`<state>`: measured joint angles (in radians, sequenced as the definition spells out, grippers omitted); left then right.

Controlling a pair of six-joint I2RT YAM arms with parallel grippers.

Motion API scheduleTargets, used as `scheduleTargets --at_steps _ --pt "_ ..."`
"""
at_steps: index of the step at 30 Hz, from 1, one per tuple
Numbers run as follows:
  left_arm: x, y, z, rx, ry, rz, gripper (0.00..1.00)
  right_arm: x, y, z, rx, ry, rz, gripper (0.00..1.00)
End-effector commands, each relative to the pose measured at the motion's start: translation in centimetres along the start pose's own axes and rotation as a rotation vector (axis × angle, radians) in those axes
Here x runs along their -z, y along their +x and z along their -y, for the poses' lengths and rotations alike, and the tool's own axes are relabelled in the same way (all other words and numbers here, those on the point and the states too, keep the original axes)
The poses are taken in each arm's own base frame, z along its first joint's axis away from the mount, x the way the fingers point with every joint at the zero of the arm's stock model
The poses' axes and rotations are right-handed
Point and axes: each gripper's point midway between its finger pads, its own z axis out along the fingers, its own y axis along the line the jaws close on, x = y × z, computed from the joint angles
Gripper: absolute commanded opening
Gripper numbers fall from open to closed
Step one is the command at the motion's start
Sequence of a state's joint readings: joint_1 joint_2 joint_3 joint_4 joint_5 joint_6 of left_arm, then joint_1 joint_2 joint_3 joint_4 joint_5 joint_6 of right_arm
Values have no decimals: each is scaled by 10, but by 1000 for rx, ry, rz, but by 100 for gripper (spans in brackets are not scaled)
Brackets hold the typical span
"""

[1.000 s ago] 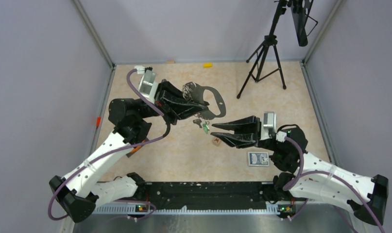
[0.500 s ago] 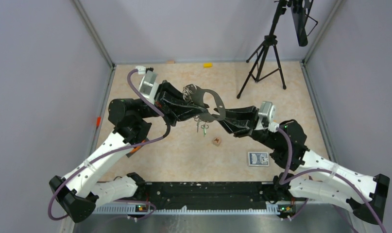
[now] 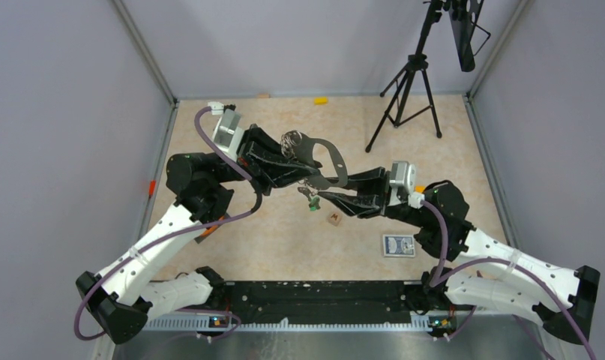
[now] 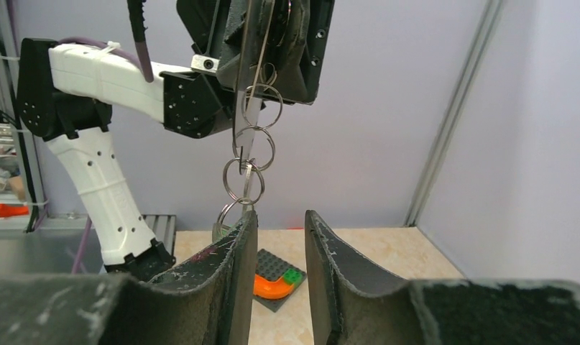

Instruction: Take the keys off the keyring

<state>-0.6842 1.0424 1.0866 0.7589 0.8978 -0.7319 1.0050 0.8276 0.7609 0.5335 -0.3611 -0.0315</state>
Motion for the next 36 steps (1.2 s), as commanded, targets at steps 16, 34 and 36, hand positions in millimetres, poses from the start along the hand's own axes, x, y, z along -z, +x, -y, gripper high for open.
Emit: scheduleTargets --at_steps 16,34,36 --pt "-1 -20 15 -57 37 53 0 -15 -26 -13 -49 -93 100 30" --pt "-1 -18 13 -52 32 57 0 -19 -24 -18 -84 -129 115 29" --pt "-1 -18 13 -53 32 57 0 -19 -24 -19 -87 -129 117 28"
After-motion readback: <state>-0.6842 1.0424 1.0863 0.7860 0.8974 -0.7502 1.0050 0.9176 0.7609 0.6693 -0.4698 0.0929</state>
